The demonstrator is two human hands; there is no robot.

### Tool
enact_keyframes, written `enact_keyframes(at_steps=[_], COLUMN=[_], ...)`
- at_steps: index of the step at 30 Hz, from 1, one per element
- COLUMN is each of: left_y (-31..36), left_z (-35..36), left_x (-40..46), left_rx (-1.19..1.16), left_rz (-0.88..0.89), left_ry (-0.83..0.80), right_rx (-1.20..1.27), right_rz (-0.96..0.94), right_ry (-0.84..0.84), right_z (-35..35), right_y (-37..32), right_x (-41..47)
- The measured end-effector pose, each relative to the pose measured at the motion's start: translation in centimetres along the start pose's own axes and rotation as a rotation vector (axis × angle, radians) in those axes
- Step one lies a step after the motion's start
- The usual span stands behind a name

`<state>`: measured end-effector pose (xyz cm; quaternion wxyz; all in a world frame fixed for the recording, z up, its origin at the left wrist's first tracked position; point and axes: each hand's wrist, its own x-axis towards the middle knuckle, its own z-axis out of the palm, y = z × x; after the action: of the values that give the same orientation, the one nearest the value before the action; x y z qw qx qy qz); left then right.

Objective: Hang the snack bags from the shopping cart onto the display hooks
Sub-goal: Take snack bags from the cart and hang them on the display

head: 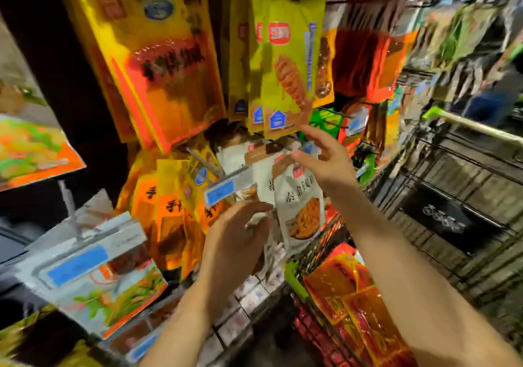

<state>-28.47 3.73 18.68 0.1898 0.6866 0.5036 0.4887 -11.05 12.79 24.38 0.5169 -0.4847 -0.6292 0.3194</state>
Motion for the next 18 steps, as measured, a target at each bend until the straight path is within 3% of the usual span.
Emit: enact_keyframes(at_steps=[5, 11, 16, 18], left_y=[0.4, 0.6, -1.9, -3.1], left_z=[7.6, 17.0, 23.9, 26.1], left_x=[1.2, 0.9, -0.3, -0.6], left_rx=[-0.090, -0.195, -0.130, -0.104], left_rz=[-0.102, -0.126, -0.283, -0.364], left_ry=[-0.259, -0.502, -0.776, -0.871], right_rx=[0.077, -0.060, 0.100, 0.164], right_rz=[0.219, 0.521, 0.860, 0.983], right_ry=[0.202, 0.375, 0.638, 0.637], right_z=[-7.3, -15.4, -18.3, -18.2], right_y=[4.8, 13.0, 20.9, 24.9], right_x=[-4.9, -11.4, -14.8, -15.9])
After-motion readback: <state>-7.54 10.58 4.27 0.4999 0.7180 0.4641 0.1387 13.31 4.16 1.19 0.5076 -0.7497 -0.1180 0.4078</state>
